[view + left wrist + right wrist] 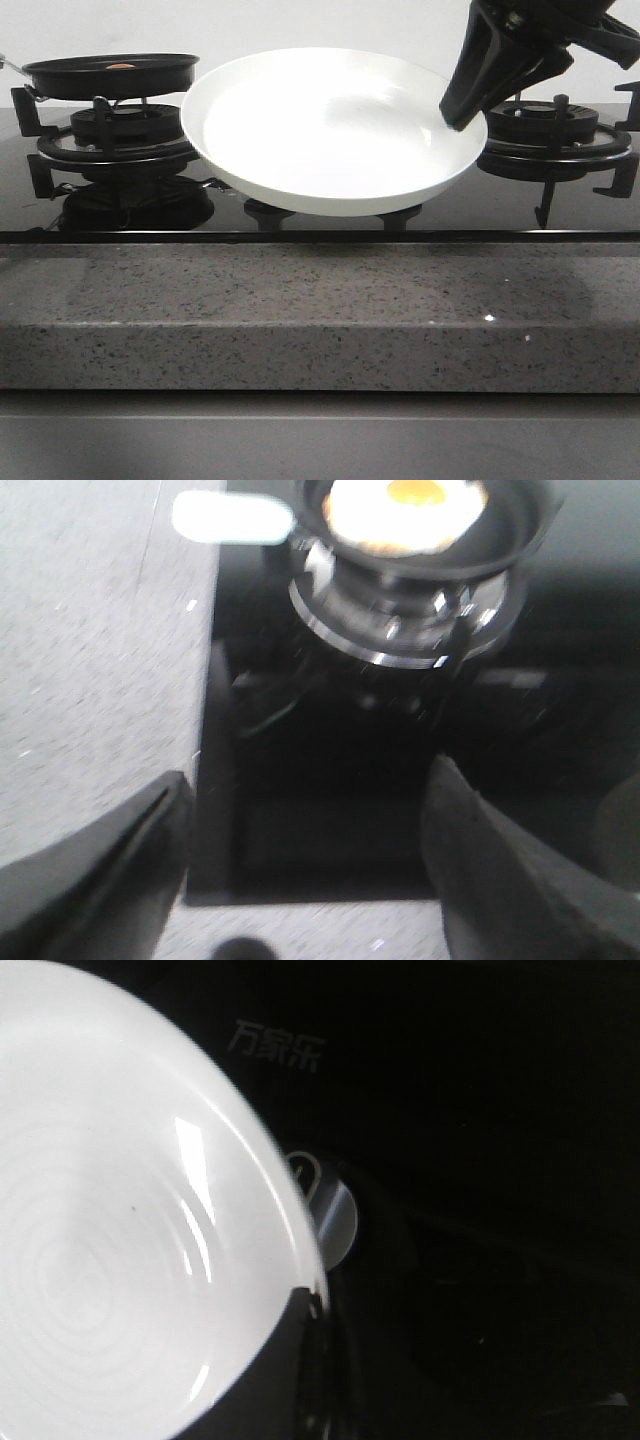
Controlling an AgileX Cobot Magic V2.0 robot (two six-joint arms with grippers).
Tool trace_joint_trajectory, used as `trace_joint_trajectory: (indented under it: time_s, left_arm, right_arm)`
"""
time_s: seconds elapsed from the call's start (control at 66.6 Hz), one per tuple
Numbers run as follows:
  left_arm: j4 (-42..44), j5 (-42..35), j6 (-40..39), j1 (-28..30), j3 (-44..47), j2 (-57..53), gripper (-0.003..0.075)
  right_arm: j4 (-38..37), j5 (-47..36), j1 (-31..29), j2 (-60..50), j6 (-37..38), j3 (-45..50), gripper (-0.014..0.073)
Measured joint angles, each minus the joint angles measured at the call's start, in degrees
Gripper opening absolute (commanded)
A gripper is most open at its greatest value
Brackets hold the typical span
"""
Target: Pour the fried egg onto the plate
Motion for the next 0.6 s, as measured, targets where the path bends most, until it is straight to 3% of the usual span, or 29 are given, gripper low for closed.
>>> trace_joint_trajectory:
  time_s: [0.225, 0.36, 0.466, 0.601]
  left_arm:
    - [2.00, 10.06, 0.00, 0.15, -8.82, 9.82, 0.0572]
    - [-0.34, 13.66, 1.40, 3.46, -14.68, 16.14, 0.0571]
    - [-7.51, 16.09, 6.53, 8.90, -19.04, 20.49, 0.0571]
    - [-24.29, 18.94, 15.57, 18.74, -23.54, 26.28, 0.0571]
  right_arm:
    - [0.00, 0.00, 0.00, 0.00, 0.00, 0.00, -0.0057]
    - [0.00, 0.00, 0.00, 0.00, 0.00, 0.00, -0.0057]
    - [0.00, 0.00, 0.00, 0.00, 0.00, 0.00, -0.0057]
    - [0.00, 0.00, 0.00, 0.00, 0.00, 0.00, -0.0057]
